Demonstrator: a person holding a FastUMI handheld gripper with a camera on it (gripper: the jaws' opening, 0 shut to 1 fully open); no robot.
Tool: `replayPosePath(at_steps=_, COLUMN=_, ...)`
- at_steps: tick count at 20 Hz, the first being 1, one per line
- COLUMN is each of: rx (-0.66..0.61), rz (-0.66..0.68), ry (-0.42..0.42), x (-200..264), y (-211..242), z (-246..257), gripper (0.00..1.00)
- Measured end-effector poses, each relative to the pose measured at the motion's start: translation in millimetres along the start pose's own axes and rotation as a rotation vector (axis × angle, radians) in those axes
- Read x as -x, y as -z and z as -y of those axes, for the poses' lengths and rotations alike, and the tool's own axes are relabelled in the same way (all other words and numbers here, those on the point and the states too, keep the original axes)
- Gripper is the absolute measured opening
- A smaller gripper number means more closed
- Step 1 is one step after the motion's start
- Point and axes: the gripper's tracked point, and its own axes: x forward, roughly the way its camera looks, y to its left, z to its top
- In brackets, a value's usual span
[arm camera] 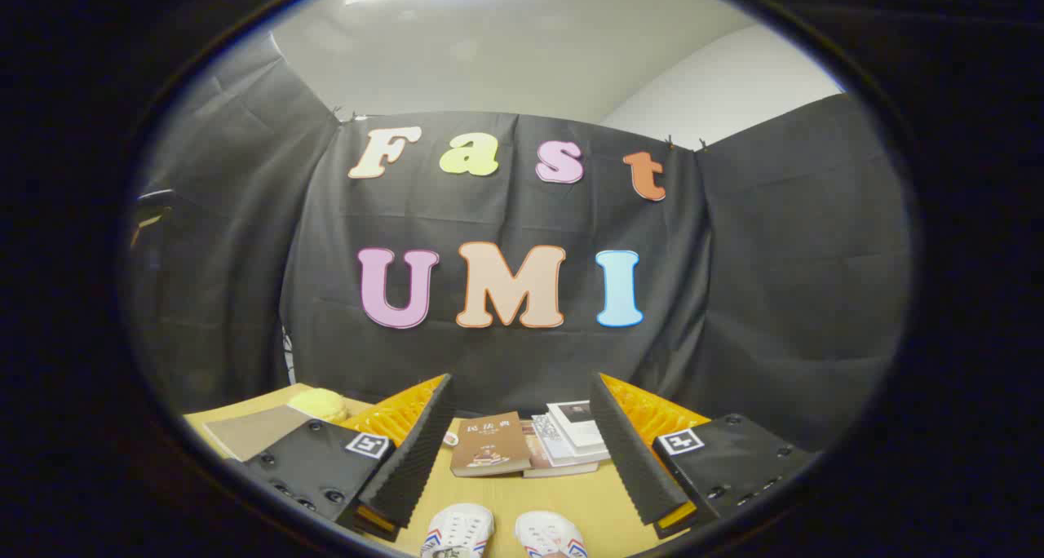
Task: Open the storage box then place both shoes into the box .Put the left shoe in first, then the right shoe, with the right side of both shoes facing outward in a uniform manner.
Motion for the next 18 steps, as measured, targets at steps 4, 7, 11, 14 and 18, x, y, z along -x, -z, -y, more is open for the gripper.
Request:
replayPosePath(at_steps=4, rx=-0.006, rz=0.014, ry=-0.008, x=-6.9, y=-6.4, z=4.2, gripper=1.0)
replayPosePath(at_steps=7, rx=0.0, rz=0.007, ry=-0.017, x=-10.8, y=-2.5, z=8.1, gripper=1.0)
replayPosePath(at_steps=11, rx=-0.005, rz=-0.001, ry=-0.017, x=-12.8, y=0.2, z=15.7, gripper=1.0)
replayPosePath(at_steps=14, rx=-0.006, rz=-0.004, ry=-0.021, x=-13.3, y=2.3, z=16.9, gripper=1.0)
replayPosePath(at_steps=18, rx=-0.013, rz=-0.007, ry=-0.043, x=-12.5, y=4.2, z=10.6, gripper=1.0)
